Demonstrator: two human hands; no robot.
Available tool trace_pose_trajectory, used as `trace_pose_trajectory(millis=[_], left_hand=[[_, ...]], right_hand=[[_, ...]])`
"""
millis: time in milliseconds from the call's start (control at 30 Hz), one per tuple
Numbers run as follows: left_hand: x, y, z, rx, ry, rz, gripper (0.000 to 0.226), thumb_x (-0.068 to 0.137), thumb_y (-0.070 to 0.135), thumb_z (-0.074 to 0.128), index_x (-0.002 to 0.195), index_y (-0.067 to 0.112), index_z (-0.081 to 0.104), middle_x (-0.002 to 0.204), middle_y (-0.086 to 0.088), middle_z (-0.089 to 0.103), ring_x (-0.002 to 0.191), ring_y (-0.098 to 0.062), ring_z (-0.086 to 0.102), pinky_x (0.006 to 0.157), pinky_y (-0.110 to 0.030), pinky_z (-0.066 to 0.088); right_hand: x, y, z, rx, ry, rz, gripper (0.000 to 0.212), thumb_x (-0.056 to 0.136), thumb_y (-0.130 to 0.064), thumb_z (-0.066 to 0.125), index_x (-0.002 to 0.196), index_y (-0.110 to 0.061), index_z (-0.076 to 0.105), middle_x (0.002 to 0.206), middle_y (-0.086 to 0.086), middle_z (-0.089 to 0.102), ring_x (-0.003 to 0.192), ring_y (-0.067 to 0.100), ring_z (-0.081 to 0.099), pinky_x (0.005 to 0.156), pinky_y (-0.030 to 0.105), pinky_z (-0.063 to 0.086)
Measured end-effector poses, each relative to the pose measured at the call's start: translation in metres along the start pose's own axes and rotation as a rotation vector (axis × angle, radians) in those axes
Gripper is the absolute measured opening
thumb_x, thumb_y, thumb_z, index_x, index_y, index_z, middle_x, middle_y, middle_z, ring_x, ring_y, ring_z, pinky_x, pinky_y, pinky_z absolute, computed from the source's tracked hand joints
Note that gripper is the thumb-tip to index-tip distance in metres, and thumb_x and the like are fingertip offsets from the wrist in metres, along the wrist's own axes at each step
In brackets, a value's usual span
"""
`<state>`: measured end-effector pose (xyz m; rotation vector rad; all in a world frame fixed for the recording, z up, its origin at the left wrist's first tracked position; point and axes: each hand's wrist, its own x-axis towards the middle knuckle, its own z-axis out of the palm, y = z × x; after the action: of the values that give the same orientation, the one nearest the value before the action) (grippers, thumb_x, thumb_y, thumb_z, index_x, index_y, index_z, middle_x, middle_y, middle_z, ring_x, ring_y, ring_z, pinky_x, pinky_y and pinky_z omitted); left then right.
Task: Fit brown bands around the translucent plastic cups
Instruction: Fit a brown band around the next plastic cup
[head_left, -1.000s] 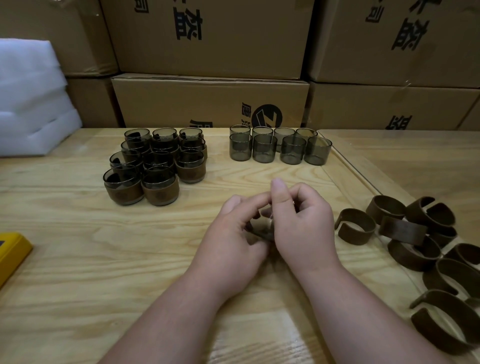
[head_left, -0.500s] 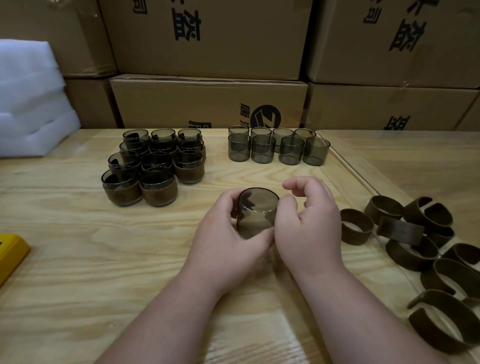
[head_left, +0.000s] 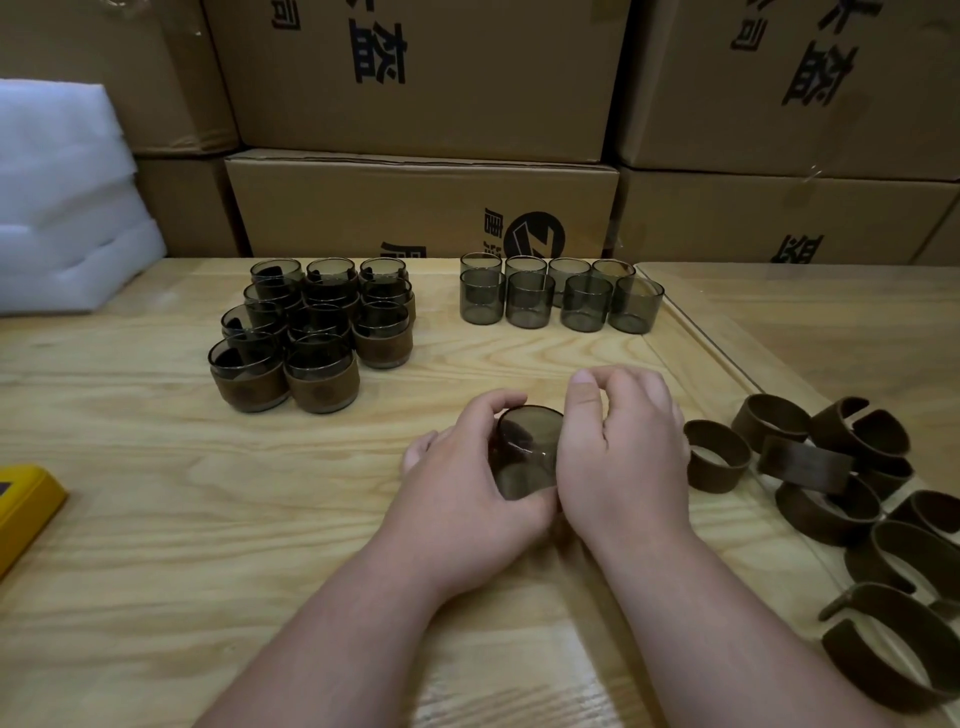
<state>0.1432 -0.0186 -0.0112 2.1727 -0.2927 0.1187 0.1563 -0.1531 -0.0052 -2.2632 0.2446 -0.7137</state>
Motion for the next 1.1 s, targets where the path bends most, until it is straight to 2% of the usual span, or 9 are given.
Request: trace_pose_trajectory(millis=[100, 200, 467, 600, 667, 833, 967, 1033, 1100], left_hand=[[0.0003, -0.0024, 0.0008, 0.072, -0.052, 0.008, 0.075, 0.071, 0.056, 0.072, 0.136, 0.055, 0.034, 0.112, 0.031, 0.063, 0.108, 0.028, 0.039, 0.123, -0.044, 0.019], [0.0014, -0.0026, 0.0016, 0.095, -0.069, -0.001, 0.074, 0.071, 0.057, 0.071, 0.134, 0.058, 0.033, 0.113, 0.030, 0.062, 0.105, 0.031, 0.035, 0.123, -0.043, 0.020], [-0.0003, -0.0004, -0.0001, 0.102, -0.078, -0.004, 0.074, 0.072, 0.057, 0.075, 0.129, 0.064, 0.030, 0.114, 0.030, 0.060, 0.101, 0.042, 0.022, 0.124, -0.044, 0.021], [-0.0003, 0.0024, -0.0013, 0.022, -0.065, 0.004, 0.082, 0.057, 0.067, 0.067, 0.135, 0.056, 0.041, 0.122, 0.029, 0.061, 0.122, 0.015, 0.045, 0.120, -0.040, 0.032], [-0.0009, 0.0021, -0.0014, 0.004, -0.056, 0.009, 0.086, 0.054, 0.068, 0.065, 0.137, 0.055, 0.043, 0.127, 0.030, 0.058, 0.128, 0.004, 0.047, 0.118, -0.039, 0.035], [-0.0017, 0.0022, -0.0014, 0.021, -0.034, 0.033, 0.085, 0.061, 0.061, 0.069, 0.140, 0.056, 0.039, 0.134, 0.034, 0.048, 0.132, 0.006, 0.037, 0.119, -0.039, 0.032], [-0.0013, 0.0014, -0.0017, 0.028, -0.047, 0.055, 0.083, 0.066, 0.057, 0.071, 0.143, 0.051, 0.043, 0.138, 0.034, 0.050, 0.135, 0.004, 0.038, 0.118, -0.040, 0.034], [-0.0009, -0.0002, -0.0015, 0.021, -0.065, 0.077, 0.081, 0.068, 0.053, 0.074, 0.143, 0.051, 0.044, 0.138, 0.030, 0.054, 0.135, 0.001, 0.042, 0.117, -0.041, 0.036], [-0.0007, -0.0021, -0.0010, 0.028, -0.067, 0.087, 0.078, 0.069, 0.051, 0.075, 0.141, 0.056, 0.043, 0.133, 0.032, 0.056, 0.132, 0.001, 0.044, 0.115, -0.042, 0.038]], right_hand=[[0.0002, 0.0007, -0.0002, -0.077, 0.036, 0.013, 0.065, 0.095, -0.054, 0.025, 0.138, -0.019, 0.059, 0.144, -0.003, 0.053, 0.140, 0.020, 0.039, 0.120, 0.051, 0.024], [0.0029, 0.0027, 0.0005, -0.132, 0.016, 0.047, 0.074, 0.094, -0.056, 0.020, 0.148, -0.016, 0.049, 0.155, -0.002, 0.044, 0.147, 0.022, 0.032, 0.125, 0.055, 0.011], [0.0036, 0.0037, 0.0025, 0.044, -0.005, -0.044, 0.071, 0.095, -0.053, 0.027, 0.149, -0.011, 0.048, 0.152, 0.001, 0.046, 0.142, 0.020, 0.039, 0.118, 0.040, 0.031], [0.0028, 0.0027, 0.0041, 0.106, -0.035, -0.076, 0.072, 0.095, -0.053, 0.029, 0.151, -0.011, 0.045, 0.153, -0.002, 0.043, 0.142, 0.015, 0.041, 0.113, 0.030, 0.033], [0.0024, 0.0033, 0.0044, 0.102, -0.047, -0.073, 0.073, 0.095, -0.054, 0.029, 0.152, -0.011, 0.045, 0.153, -0.002, 0.043, 0.142, 0.014, 0.040, 0.109, 0.025, 0.030], [0.0017, 0.0029, 0.0035, 0.167, -0.055, -0.067, 0.071, 0.095, -0.054, 0.031, 0.145, -0.010, 0.055, 0.143, -0.004, 0.053, 0.133, 0.010, 0.048, 0.103, 0.020, 0.031], [0.0025, 0.0032, 0.0038, 0.213, -0.071, -0.081, 0.069, 0.095, -0.052, 0.032, 0.149, -0.015, 0.051, 0.127, -0.017, 0.052, 0.103, -0.024, 0.044, 0.086, -0.002, 0.028], [0.0020, 0.0026, 0.0031, 0.189, -0.109, -0.080, 0.072, 0.094, -0.056, 0.031, 0.158, -0.023, 0.036, 0.118, -0.021, 0.048, 0.105, -0.022, 0.046, 0.086, 0.006, 0.032], [-0.0001, 0.0013, 0.0021, 0.147, -0.153, -0.083, 0.072, 0.093, -0.059, 0.029, 0.159, -0.030, 0.030, 0.121, -0.018, 0.052, 0.115, -0.004, 0.050, 0.091, 0.022, 0.036]])
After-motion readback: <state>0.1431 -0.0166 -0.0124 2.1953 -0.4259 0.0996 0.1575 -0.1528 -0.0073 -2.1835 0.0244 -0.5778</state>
